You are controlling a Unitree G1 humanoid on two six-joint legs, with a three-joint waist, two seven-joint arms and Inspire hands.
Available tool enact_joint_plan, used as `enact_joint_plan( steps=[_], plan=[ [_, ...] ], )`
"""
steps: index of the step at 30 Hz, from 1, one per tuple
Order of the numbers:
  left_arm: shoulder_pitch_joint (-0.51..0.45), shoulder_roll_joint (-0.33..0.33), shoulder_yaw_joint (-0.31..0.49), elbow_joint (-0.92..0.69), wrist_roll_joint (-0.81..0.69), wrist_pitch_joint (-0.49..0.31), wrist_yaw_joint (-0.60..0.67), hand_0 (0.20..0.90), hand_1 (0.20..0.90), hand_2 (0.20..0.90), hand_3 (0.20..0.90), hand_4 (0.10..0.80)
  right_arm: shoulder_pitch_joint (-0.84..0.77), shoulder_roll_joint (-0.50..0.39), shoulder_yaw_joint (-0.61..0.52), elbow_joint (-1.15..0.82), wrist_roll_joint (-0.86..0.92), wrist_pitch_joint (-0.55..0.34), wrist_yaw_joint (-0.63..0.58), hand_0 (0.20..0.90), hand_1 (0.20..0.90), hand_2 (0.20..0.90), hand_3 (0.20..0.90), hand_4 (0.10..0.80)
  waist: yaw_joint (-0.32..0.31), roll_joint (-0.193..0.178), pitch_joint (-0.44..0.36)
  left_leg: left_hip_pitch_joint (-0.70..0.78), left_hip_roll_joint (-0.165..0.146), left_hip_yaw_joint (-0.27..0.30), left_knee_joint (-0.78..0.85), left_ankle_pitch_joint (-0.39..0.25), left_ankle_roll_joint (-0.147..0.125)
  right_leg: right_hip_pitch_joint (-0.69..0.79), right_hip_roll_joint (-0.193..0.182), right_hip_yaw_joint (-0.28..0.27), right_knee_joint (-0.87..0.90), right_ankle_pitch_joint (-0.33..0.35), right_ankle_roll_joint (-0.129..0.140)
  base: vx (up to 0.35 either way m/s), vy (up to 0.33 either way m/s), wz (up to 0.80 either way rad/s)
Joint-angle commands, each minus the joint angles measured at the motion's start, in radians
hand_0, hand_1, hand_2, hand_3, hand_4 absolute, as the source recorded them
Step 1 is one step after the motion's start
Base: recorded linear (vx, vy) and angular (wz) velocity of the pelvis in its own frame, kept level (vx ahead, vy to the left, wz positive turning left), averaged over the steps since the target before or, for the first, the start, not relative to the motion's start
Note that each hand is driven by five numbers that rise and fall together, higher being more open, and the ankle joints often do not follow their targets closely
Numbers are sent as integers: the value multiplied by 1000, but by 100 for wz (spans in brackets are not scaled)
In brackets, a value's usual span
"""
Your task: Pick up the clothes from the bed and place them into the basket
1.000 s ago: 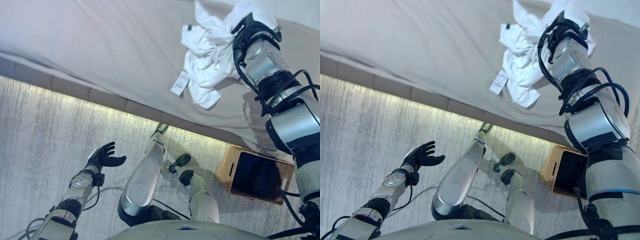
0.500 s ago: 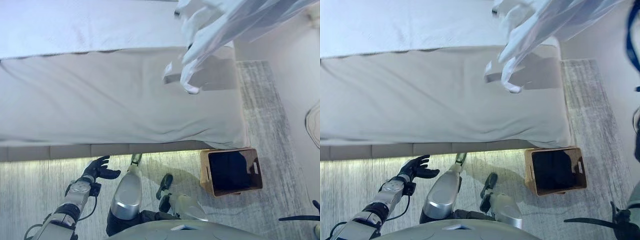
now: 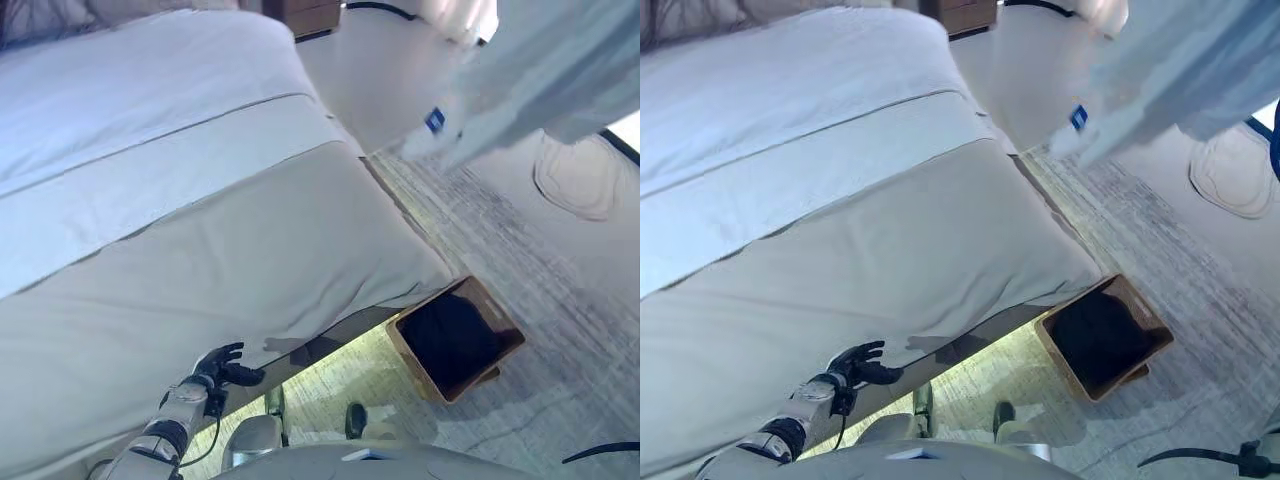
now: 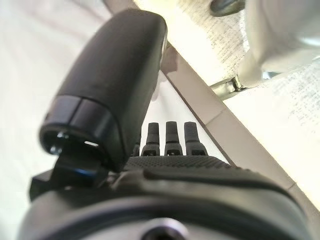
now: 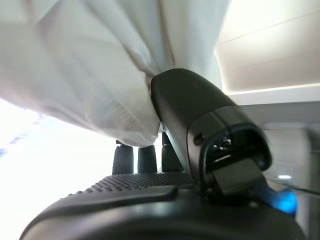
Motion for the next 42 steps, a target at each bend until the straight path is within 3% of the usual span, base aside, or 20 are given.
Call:
enact_joint_plan(
  steps=[1, 4, 8, 11, 18, 28, 33, 38, 39, 40, 42],
  plan=[
    [36, 35, -75, 82, 27, -11, -10, 900, 900, 900, 900, 800, -77, -100, -24, -56, 37, -186, 18, 300, 300, 300, 200, 100, 41, -44, -172, 34, 15, -3, 1, -137, -29, -54, 40, -50, 21, 18, -41, -22, -5, -8],
    [39, 38, -81, 78, 25, -16, -14, 900, 900, 900, 900, 800, -142, -96, 41, -26, 54, -233, 71, 300, 300, 300, 200, 100, 53, -51, -173, 37, 16, -8, 1, -136, -32, -47, 39, -61, 14, 20, -42, -9, 2, -5],
    [44, 45, -87, 67, 15, -14, -17, 900, 900, 900, 900, 800, -328, -90, 225, 61, 85, -263, 144, 300, 300, 300, 200, 100, 88, -71, -182, 31, 12, -32, 1, -129, -37, -36, 37, -85, 6, 21, -42, 6, 12, -1],
    [48, 48, -87, 68, 17, -17, -23, 900, 900, 900, 900, 800, -497, -53, 387, 172, 95, -255, 181, 300, 300, 300, 200, 100, 131, -86, -184, 17, 3, -73, 1, -119, -37, -28, 34, -111, 4, 19, -44, 15, 38, 16],
    [61, 70, -63, 103, 5, -8, -10, 900, 900, 900, 900, 800, -669, 20, 532, 293, 99, -206, 160, 300, 300, 300, 200, 100, 196, -108, -175, 2, -18, -148, 1, -107, -30, -16, 30, -147, 4, 15, -49, 21, 29, 41],
    [77, 97, 11, 134, 7, 26, 3, 900, 900, 900, 900, 800, -685, 87, 536, 283, 108, -153, 189, 300, 300, 300, 200, 100, 240, -99, -173, -2, -48, -213, 1, -100, -21, 2, 22, -180, 23, -5, -50, 34, 40, 34],
    [77, 99, 45, 121, 0, 27, -8, 900, 900, 900, 900, 800, -579, 127, 497, 254, 84, -111, 341, 300, 300, 300, 200, 100, 251, -90, -164, 8, -56, -221, 1, -103, -11, 0, 8, -193, 49, -13, -46, 14, 26, 11],
    [80, 82, 42, 97, 0, 14, -3, 900, 900, 900, 900, 800, -432, 185, 463, 258, 21, -67, 581, 300, 300, 300, 200, 100, 261, -80, -153, 9, -61, -225, 1, -99, -5, 4, 1, -204, 61, -17, -46, 4, 7, 3],
    [80, 82, 39, 95, 0, 9, -2, 900, 900, 900, 900, 800, -403, 201, 473, 275, -38, -13, 736, 338, 338, 338, 244, 144, 262, -80, -151, 8, -62, -225, 1, -97, -5, 5, 0, -208, 63, -17, -46, 14, 4, 6],
    [82, 82, 36, 87, -1, 8, 2, 900, 900, 900, 900, 800, -377, 208, 501, 289, -93, 43, 906, 900, 900, 900, 900, 800, 267, -79, -145, 11, -62, -226, 1, -99, -5, 10, -2, -209, 64, -18, -45, 23, 4, 6],
    [75, 80, 31, 73, -4, 22, 9, 900, 900, 900, 900, 800, -349, 215, 522, 285, -56, 64, 903, 900, 900, 900, 900, 800, 268, -80, -142, 7, -63, -236, 1, -94, -5, 12, -4, -218, 59, -11, -42, 27, 2, 5]
  ],
)
